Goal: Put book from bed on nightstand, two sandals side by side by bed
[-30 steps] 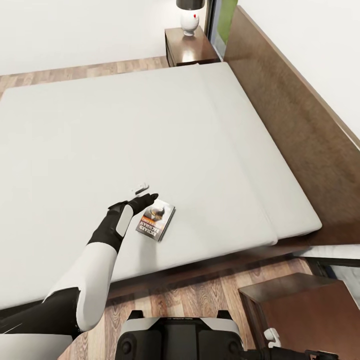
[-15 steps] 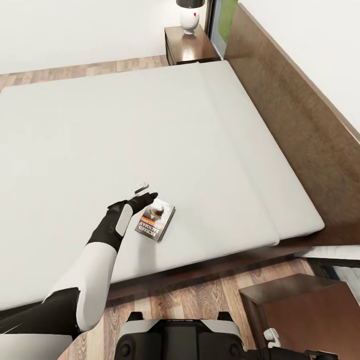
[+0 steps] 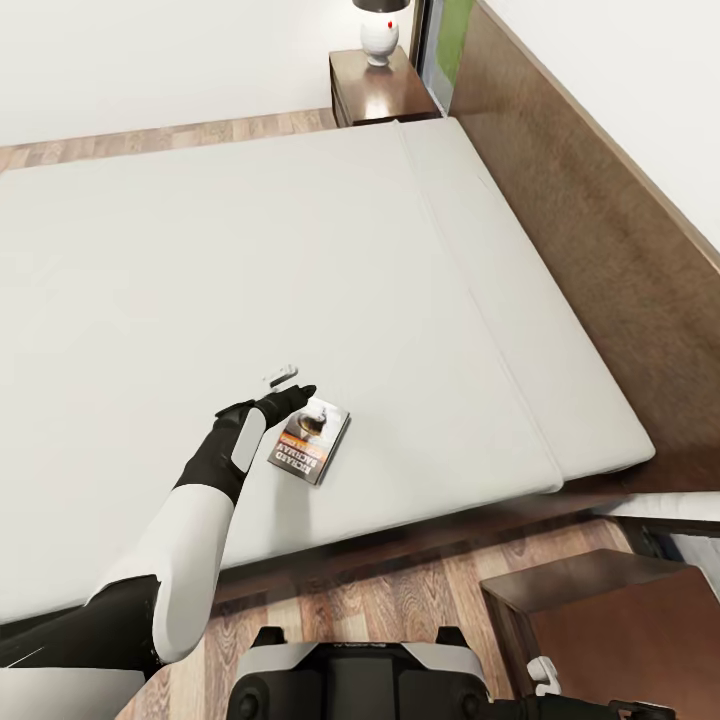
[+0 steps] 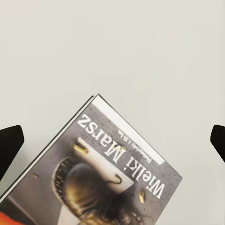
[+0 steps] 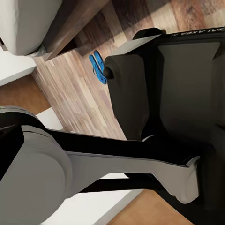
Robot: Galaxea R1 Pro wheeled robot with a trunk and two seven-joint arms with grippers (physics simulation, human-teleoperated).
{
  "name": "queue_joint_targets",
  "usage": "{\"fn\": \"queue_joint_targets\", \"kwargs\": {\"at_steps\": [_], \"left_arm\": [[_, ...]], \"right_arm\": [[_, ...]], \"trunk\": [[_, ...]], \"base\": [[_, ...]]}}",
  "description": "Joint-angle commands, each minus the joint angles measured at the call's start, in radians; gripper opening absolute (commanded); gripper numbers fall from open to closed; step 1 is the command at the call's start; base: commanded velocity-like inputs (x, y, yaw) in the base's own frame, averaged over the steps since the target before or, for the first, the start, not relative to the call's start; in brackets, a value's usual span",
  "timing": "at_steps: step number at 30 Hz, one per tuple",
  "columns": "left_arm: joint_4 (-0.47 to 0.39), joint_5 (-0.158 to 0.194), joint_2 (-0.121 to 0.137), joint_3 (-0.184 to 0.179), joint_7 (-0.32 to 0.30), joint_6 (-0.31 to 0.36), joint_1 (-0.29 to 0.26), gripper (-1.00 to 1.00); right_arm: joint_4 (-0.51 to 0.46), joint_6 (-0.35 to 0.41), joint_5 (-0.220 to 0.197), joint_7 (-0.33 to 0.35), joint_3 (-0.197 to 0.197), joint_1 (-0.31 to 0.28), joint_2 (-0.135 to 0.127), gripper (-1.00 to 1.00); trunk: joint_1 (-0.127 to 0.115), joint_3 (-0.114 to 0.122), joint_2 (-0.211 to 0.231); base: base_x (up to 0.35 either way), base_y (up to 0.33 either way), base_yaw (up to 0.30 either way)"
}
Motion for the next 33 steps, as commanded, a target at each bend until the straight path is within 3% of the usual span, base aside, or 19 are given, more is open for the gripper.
{"fn": "queue_joint_targets", "kwargs": {"at_steps": [1, 28, 33], "left_arm": [[-0.001, 0.003, -0.001, 0.006, -0.004, 0.007, 0.000, 1.00], [0.000, 0.005, -0.001, 0.006, -0.005, 0.008, 0.000, 1.00], [0.000, 0.005, -0.001, 0.006, -0.006, 0.008, 0.000, 1.00]], "right_arm": [[-0.001, 0.010, 0.003, 0.004, -0.006, 0.000, 0.000, 1.00], [-0.001, 0.010, 0.003, 0.003, -0.006, 0.000, 0.006, 1.00], [-0.001, 0.010, 0.003, 0.004, -0.006, 0.000, 0.006, 1.00]], "trunk": [[0.004, -0.004, -0.008], [0.108, -0.088, -0.197], [0.108, -0.088, -0.197]], "base": [[0.000, 0.000, 0.000], [0.000, 0.000, 0.000], [0.000, 0.000, 0.000]]}}
